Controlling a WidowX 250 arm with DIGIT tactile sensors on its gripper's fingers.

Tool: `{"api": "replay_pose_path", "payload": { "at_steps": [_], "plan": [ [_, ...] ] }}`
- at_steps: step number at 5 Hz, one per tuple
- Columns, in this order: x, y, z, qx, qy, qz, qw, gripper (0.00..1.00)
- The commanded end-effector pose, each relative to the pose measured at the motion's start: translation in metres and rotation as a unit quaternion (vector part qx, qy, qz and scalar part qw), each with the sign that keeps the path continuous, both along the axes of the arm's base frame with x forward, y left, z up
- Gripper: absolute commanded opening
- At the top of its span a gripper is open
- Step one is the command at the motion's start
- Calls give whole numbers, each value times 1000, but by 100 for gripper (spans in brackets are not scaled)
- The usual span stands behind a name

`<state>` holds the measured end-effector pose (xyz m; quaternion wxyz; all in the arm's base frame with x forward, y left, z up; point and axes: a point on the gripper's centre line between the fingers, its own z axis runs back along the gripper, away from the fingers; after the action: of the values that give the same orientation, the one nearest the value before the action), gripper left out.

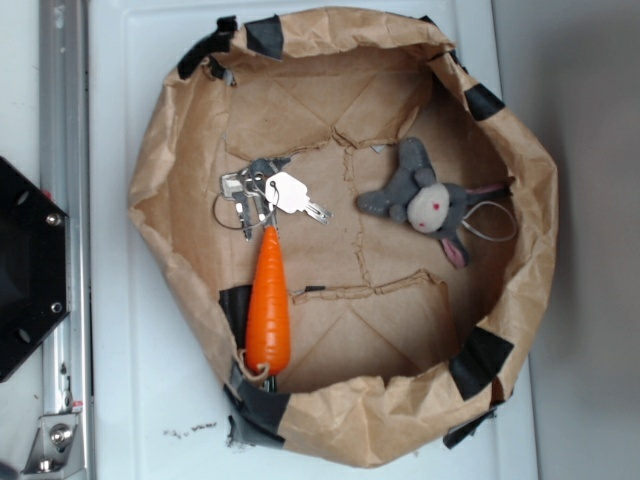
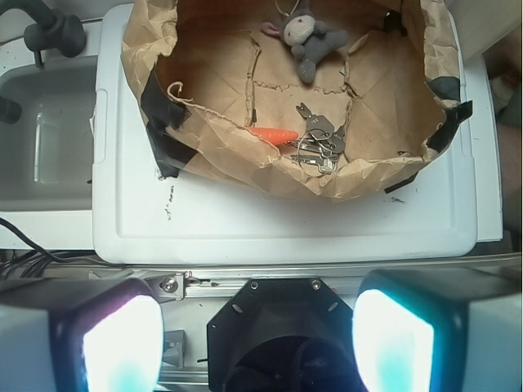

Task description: Grab the silver keys.

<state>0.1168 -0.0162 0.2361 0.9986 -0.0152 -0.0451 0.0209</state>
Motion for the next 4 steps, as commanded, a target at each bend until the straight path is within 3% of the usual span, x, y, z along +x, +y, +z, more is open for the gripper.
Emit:
{"api": "replay_pose_path", "payload": {
  "at_steps": [1, 2, 4],
  "plan": [
    [0, 0, 0, 0, 0, 0, 1000, 100],
    [33, -3, -5, 12, -25, 7, 1000, 100],
    [81, 10, -22, 18, -33, 25, 999, 100]
  ]
}}
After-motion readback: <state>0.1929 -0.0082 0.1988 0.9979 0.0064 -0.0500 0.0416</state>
